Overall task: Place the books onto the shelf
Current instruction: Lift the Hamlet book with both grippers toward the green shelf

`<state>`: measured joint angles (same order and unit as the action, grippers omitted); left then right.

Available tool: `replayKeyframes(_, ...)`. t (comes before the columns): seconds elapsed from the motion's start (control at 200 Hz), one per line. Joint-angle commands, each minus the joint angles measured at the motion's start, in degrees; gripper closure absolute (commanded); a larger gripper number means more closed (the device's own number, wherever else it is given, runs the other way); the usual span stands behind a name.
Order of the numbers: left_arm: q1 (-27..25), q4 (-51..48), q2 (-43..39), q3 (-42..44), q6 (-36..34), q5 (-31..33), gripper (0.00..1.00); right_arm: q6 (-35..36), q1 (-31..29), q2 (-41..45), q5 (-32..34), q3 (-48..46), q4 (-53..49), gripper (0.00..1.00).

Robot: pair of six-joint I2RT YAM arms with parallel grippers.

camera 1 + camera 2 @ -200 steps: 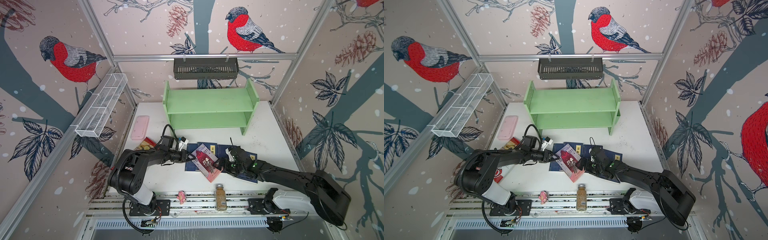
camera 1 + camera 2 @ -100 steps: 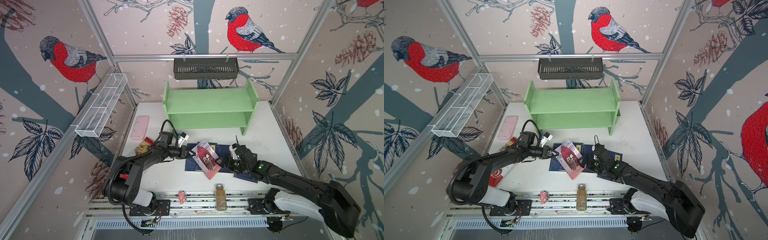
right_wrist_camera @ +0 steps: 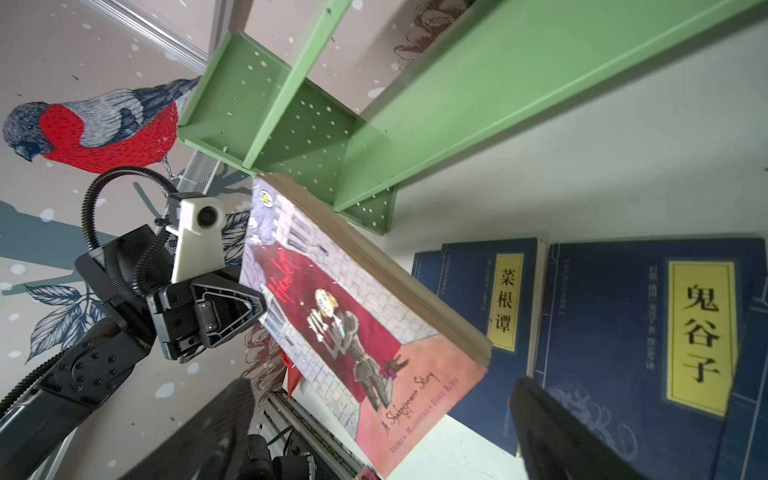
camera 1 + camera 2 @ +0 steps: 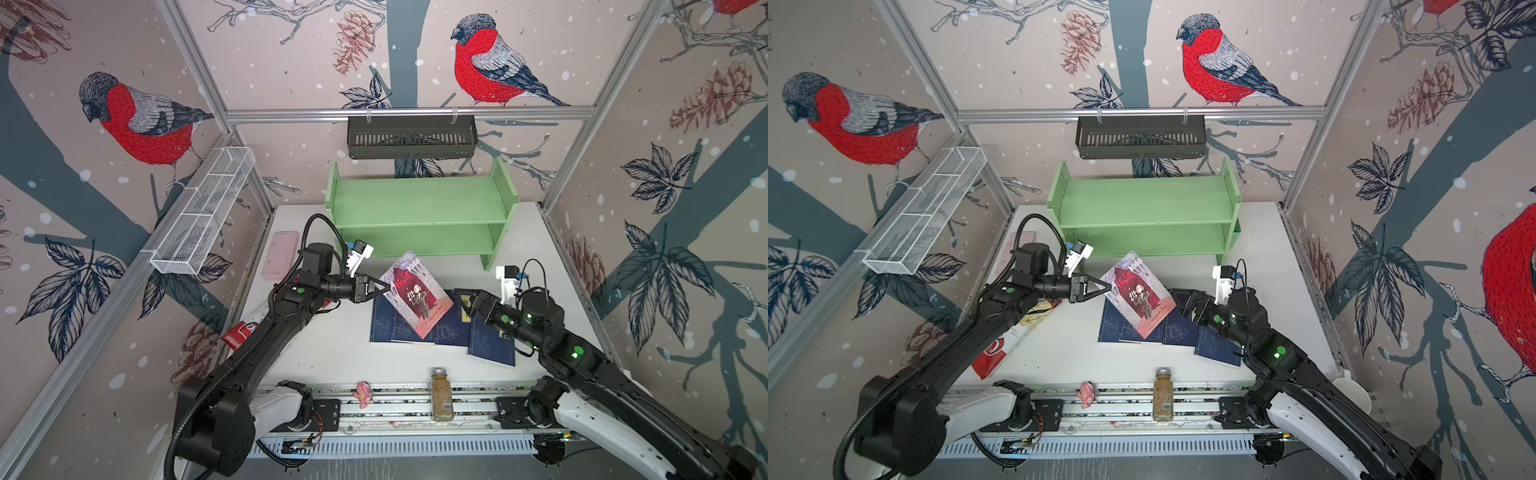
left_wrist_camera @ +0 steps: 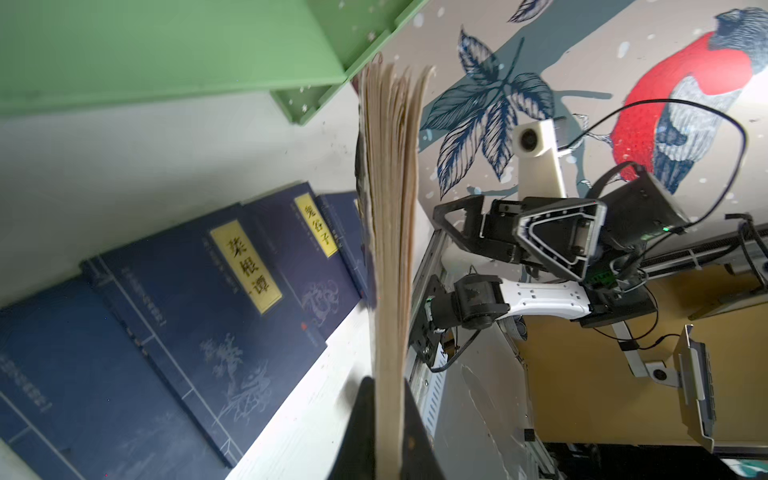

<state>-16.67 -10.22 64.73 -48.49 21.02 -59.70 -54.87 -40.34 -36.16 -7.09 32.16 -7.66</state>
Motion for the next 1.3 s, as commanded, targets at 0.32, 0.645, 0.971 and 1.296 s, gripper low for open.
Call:
replayKeyframes(0.32, 9.3, 32.9, -2.9, -5.5, 30.8, -3.3, 1.00, 1.1, -1.3, -5.5, -8.6, 4.2, 15.2, 0.02)
replayKeyframes(0.645, 10.8, 58.6, -2.1, -0.5, 54.2, 0.4, 1.00, -0.3, -3.3, -15.4, -10.9, 5.3, 32.0, 0.02)
replayKeyframes(0.971, 12.1, 56.2, -3.6, 2.0, 53.6, 1.6, 1.00, 0.6, -3.7, -23.4, -12.8, 10.8, 38.3, 0.04)
replayKeyframes(1.296, 13.2, 59.5, -2.9, 4.6, 57.8, 3.3, 1.00, 0.4, -3.7, -27.6, -12.2, 11.8, 43.2, 0.05)
